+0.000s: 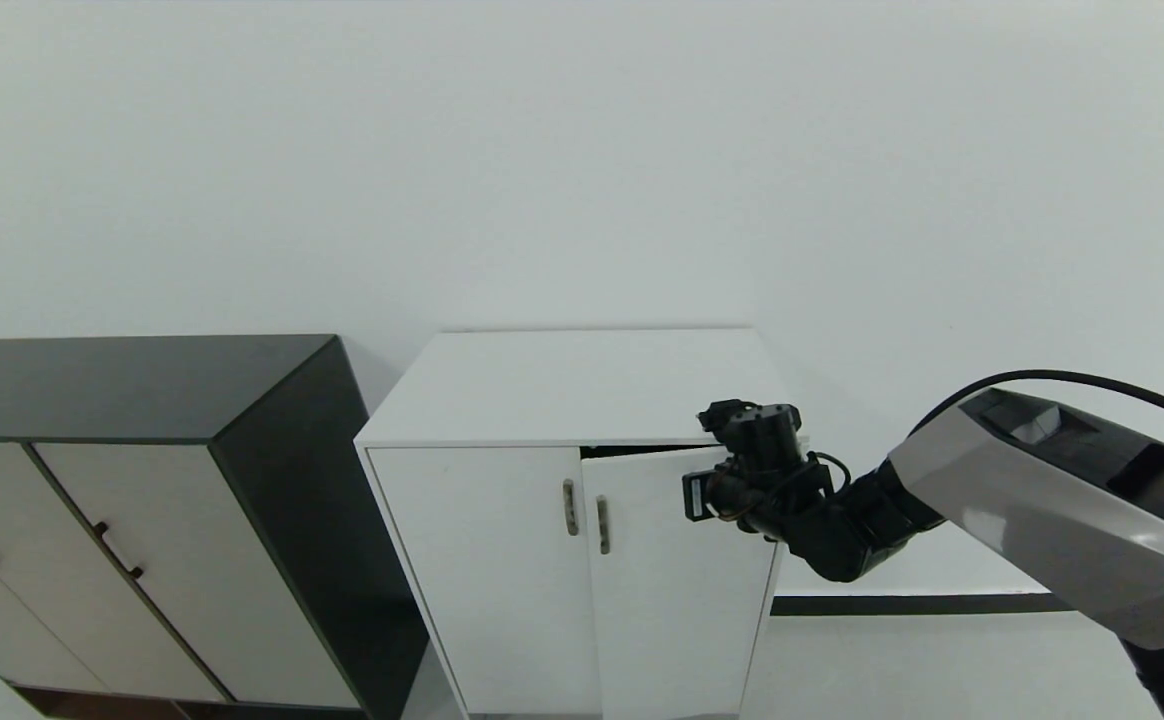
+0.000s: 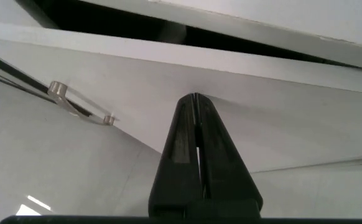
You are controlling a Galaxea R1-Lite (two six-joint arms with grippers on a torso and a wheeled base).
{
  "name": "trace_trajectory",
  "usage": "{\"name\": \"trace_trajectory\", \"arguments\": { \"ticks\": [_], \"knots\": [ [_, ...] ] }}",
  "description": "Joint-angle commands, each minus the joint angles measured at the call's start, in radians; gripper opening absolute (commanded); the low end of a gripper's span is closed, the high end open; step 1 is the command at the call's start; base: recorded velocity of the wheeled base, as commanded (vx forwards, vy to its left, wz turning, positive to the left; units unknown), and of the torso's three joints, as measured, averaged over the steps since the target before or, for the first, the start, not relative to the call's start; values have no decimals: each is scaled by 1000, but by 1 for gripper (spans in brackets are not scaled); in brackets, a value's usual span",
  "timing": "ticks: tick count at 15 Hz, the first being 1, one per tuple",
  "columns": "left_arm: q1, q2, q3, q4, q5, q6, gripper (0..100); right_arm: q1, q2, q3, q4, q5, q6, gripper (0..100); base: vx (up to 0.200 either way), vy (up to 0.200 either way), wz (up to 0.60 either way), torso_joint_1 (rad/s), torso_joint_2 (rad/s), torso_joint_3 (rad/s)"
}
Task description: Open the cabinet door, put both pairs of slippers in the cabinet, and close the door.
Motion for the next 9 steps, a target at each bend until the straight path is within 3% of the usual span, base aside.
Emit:
{"name": "trace_trajectory", "arguments": {
  "ticks": [1,9],
  "knots": [
    [1,1,0,0,0,0,0,-9,5,-11,6,0,0,0,0,0,0,0,0,0],
    [1,1,0,0,0,0,0,-25,19,-40,9,0,0,0,0,0,0,0,0,0]
  ]
}}
